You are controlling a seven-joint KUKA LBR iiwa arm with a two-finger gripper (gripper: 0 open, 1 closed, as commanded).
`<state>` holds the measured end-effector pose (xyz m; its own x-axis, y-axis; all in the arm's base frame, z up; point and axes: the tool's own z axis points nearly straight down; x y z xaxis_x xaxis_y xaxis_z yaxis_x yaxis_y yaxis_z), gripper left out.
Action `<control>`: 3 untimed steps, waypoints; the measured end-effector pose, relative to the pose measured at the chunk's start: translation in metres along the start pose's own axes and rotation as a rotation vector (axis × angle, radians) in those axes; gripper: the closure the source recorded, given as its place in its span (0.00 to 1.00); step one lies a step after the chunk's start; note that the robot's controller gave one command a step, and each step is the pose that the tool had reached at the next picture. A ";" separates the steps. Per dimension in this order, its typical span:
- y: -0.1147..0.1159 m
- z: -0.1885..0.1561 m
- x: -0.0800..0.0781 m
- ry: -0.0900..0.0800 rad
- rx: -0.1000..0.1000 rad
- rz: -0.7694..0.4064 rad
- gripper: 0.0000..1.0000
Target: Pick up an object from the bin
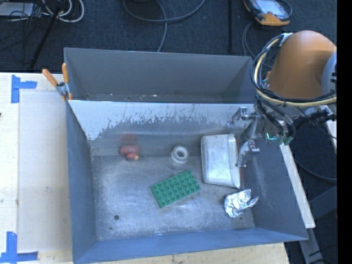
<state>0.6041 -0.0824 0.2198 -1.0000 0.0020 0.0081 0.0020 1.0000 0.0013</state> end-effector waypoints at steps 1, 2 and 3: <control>0.112 0.136 0.017 -0.017 0.002 -0.280 0.00; 0.114 0.120 0.022 -0.010 0.002 -0.337 0.00; 0.114 0.121 0.022 -0.008 0.001 -0.266 0.00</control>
Offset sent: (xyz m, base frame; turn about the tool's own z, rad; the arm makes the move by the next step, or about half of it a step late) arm -0.0230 0.1190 -0.1498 -0.2872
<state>0.5812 0.0321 0.0995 -0.9654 -0.2607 -0.0005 -0.2607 0.9654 0.0009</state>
